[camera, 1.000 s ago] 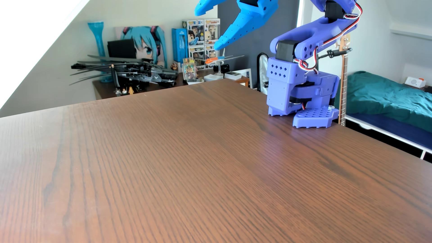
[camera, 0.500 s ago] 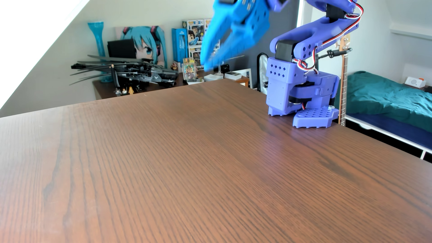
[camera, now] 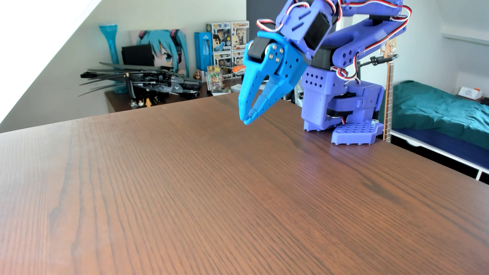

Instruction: Grab the blue dice

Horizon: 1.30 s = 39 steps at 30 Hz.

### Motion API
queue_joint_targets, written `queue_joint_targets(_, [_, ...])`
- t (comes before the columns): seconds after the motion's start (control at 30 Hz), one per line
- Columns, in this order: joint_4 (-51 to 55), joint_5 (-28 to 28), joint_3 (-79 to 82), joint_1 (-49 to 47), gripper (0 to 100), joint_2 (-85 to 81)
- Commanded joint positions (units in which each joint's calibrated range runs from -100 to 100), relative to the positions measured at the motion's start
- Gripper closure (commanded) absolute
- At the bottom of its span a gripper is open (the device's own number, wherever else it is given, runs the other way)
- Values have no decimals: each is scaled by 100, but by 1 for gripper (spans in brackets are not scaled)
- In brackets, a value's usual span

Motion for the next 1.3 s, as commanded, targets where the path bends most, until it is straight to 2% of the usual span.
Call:
queue_joint_targets(0.0, [-41, 12, 493, 78, 99, -1863])
queue_joint_targets(0.07, [53, 12, 873, 37, 99, -2809])
queue_joint_targets(0.3, [455, -83, 566, -4, 99, -2726])
queue_joint_targets(0.53, [190, -377, 1072, 20, 98, -2734])
queue_joint_targets(1.27, [-144, -367, 1515, 61, 98, -2734])
